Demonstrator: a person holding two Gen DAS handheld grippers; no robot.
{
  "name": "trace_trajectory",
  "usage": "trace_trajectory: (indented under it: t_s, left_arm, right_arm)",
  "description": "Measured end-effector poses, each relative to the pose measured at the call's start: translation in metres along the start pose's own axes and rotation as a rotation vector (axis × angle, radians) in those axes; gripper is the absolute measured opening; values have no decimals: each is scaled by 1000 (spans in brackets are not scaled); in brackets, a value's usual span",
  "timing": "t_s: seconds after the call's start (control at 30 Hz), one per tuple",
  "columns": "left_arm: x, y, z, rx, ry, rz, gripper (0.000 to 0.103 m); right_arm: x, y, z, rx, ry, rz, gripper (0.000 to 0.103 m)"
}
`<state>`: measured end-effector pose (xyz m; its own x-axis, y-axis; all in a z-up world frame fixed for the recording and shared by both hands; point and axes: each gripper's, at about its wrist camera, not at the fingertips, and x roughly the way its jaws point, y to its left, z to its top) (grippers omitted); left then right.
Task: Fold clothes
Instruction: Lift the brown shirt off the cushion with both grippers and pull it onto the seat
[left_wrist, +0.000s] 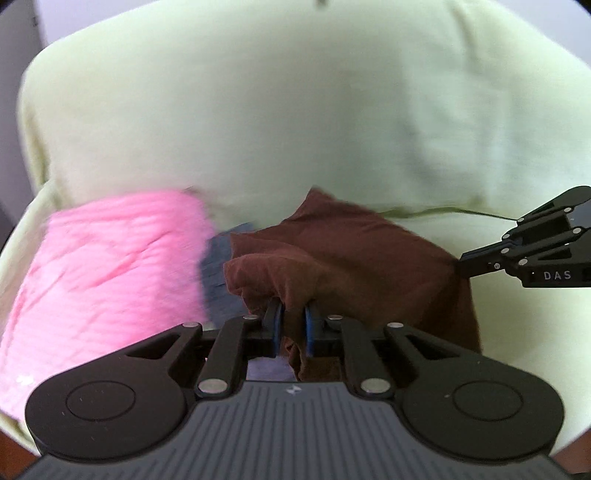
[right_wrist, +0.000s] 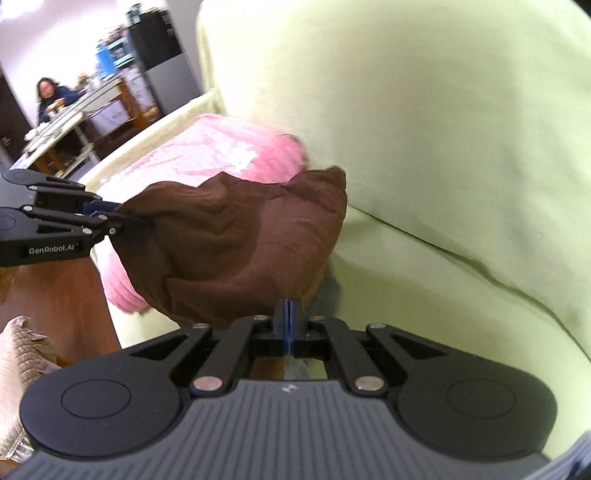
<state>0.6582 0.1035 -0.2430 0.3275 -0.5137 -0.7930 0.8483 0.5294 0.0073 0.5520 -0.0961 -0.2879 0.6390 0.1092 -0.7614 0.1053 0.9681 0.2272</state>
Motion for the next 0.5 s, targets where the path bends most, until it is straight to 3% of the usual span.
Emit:
trace_trajectory:
  t_s: [0.07,0.1,0.17,0.3,0.43,0.5]
  left_arm:
    - [-1,-23,4,26,-6,-51,11]
    - [-1,-42,6,54,-15,-93,6]
    - [1,-85,9,140,-40,-164,0]
    - [3,-124,11,183,-53,-243,0]
    - [17,-171,-2,257,-41,-275,0]
    - [23,-178,-13,255,-21,-237,1]
  right_arm:
    - [-47,-16,-24,53,-16,-85,0]
    - [-66,-24,-36,80,-23,-130,0]
    - [-88,-33,-52,118,-28,-187,0]
    - [-136,-53,-98,218,-33,-296,0]
    - [-163,-63,-142,295,-21,-357,0]
    - [-164,-68,-157,316,-7,-354,1]
